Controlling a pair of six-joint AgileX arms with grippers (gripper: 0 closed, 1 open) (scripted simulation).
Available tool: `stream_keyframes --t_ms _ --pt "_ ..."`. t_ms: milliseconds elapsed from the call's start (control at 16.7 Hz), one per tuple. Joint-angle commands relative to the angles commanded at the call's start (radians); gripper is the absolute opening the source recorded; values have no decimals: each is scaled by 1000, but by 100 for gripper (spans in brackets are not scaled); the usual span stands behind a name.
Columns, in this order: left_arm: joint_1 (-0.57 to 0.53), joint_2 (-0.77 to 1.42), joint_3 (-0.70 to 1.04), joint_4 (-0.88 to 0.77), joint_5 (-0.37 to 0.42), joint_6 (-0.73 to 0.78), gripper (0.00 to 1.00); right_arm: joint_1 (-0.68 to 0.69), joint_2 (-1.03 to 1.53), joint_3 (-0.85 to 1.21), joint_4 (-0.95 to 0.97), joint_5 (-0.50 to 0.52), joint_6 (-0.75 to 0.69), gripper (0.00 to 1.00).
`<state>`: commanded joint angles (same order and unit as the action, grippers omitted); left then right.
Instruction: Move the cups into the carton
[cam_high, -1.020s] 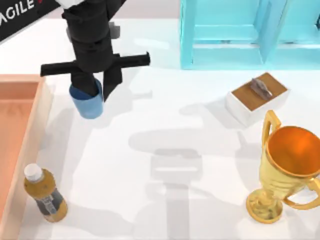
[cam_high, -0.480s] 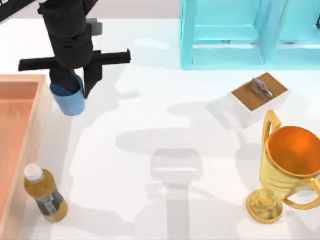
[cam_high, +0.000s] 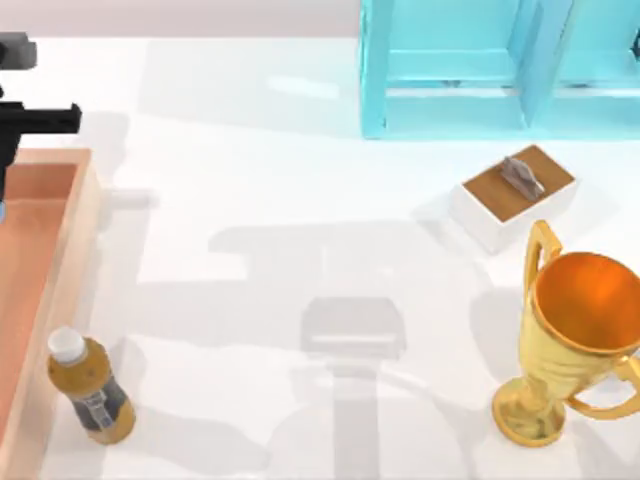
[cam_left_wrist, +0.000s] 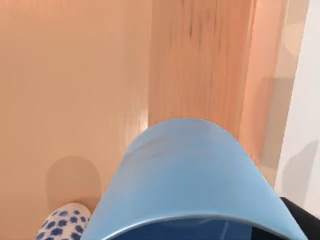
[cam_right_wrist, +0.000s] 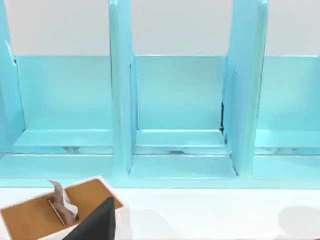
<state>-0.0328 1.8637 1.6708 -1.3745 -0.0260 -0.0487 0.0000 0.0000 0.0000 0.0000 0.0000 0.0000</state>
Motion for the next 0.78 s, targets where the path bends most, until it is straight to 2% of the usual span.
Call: stream_keyframes --t_ms 180,360,780 --pt "116 -74 -66 -1 -3 140 0 0 0 0 0 0 0 100" --pt "184 -119 -104 -1 -2 221 0 0 0 0 0 0 0 100" --pt "193 -119 -122 16 -4 234 0 0 0 0 0 0 0 100"
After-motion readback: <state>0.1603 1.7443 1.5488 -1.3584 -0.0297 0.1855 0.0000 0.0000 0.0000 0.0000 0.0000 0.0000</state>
